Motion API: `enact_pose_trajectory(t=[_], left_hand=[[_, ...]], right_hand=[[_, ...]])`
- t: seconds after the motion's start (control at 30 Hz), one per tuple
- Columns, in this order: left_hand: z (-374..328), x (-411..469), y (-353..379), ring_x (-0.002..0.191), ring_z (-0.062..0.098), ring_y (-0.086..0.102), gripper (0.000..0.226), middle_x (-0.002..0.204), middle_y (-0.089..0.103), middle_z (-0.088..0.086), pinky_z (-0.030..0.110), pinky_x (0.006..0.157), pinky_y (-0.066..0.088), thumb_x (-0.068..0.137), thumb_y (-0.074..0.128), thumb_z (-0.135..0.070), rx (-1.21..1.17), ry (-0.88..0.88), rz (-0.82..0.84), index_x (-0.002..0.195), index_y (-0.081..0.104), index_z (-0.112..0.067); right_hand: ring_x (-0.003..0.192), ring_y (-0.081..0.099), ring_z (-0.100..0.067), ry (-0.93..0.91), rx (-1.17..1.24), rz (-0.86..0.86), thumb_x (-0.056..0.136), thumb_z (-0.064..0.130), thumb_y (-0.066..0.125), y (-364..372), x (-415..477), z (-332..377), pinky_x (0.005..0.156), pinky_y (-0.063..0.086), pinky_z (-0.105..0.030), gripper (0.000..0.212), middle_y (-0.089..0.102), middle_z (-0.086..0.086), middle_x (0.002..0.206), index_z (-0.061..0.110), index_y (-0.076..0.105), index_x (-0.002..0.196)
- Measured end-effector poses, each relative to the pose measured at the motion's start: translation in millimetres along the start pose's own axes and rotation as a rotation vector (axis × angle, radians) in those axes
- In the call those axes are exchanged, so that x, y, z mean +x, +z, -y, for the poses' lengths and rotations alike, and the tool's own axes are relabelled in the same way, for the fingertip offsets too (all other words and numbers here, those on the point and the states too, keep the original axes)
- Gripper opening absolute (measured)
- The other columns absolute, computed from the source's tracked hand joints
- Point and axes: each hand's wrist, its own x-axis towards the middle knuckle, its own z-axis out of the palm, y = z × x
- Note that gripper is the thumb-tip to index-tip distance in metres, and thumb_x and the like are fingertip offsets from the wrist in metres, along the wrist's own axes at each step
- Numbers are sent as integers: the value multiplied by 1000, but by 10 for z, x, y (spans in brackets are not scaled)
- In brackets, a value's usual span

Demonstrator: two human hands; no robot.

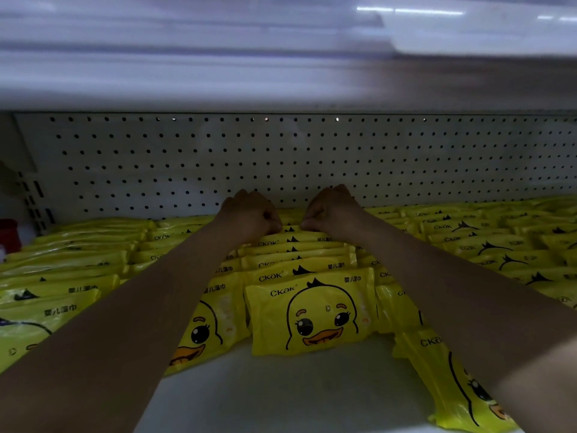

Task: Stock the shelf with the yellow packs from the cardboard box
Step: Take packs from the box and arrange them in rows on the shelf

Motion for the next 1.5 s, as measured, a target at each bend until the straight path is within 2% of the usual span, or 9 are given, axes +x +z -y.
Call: enact_pose_trajectory(t=[0.17, 0.33, 0.43, 0.57, 0.77, 1.0, 1.2, 1.3, 1.5], left_hand=[[99, 53, -53, 96, 9, 58, 20, 96, 65, -10, 25, 84, 41, 86, 71, -37, -276, -87, -87, 100, 74, -24], [169, 72, 23, 109, 11, 59, 8, 107, 68, -12, 26, 95, 41, 76, 80, -34, -258, -106, -39, 82, 74, -35], [158, 91, 25, 105, 12, 62, 14, 99, 70, -14, 31, 96, 47, 75, 80, -36, -184, -81, -30, 69, 69, -41], [147, 123, 51, 107, 17, 59, 6, 102, 71, -10, 40, 93, 50, 81, 74, -41, -48, -85, -31, 81, 74, -35], [210, 156, 48, 102, 13, 60, 21, 104, 69, -9, 37, 94, 49, 80, 76, -36, -182, -67, -112, 100, 72, -32], [169, 155, 31, 105, 18, 59, 17, 105, 69, -6, 35, 88, 50, 83, 71, -42, 29, -132, -66, 95, 75, -30], [118, -110, -218, 124, 21, 51, 56, 136, 57, -1, 35, 105, 40, 86, 55, -64, -4, -134, 48, 129, 59, -28], [-56, -438, -435, 135, 19, 42, 78, 151, 42, -1, 31, 109, 32, 81, 50, -71, -13, -95, 206, 146, 41, -28], [-262, -1010, -499, 149, 13, 0, 131, 163, 1, -9, 36, 121, 10, 48, 66, -79, 57, -103, 551, 154, -1, -39]], right_hand=[[126, 39, -23, 84, 141, -80, 80, 52, 72, -15, 39, -109, 93, 29, -29, 10, 68, 11, 114, 45, 70, 88], [116, 51, -20, 60, 44, -64, 74, 58, 74, 86, 136, -76, 94, 23, -28, 15, 69, 21, 95, 52, 62, 68], [118, 48, -22, 89, 36, -51, 75, 58, 73, 101, 165, -36, 99, 30, -32, 12, 70, 17, 99, 47, 68, 75], [121, 43, -26, 125, -42, 13, 81, 58, 67, 94, 184, 0, 103, 39, -43, 27, 69, 4, 108, 34, 76, 91], [122, 41, -26, 114, -25, -83, 83, 59, 65, 72, 188, 2, 99, 41, -41, 32, 67, 6, 113, 37, 73, 105], [121, 39, -27, 142, -140, -49, 85, 57, 64, 23, 149, 121, 83, 41, -33, 34, 62, 0, 107, 32, 74, 105], [138, 32, -27, 153, 30, 25, 88, 65, 54, -232, -142, 144, 105, 33, -33, 60, 50, 1, 144, 30, 54, 138], [134, 36, -13, 82, 114, 108, 89, 61, 56, -405, -499, 261, 98, 26, -21, 65, 44, 5, 149, 32, 45, 146], [146, 17, -13, 64, 58, 353, 55, 75, 68, -546, -1037, 501, 111, 21, -27, 114, 22, 9, 160, 41, 22, 153]])
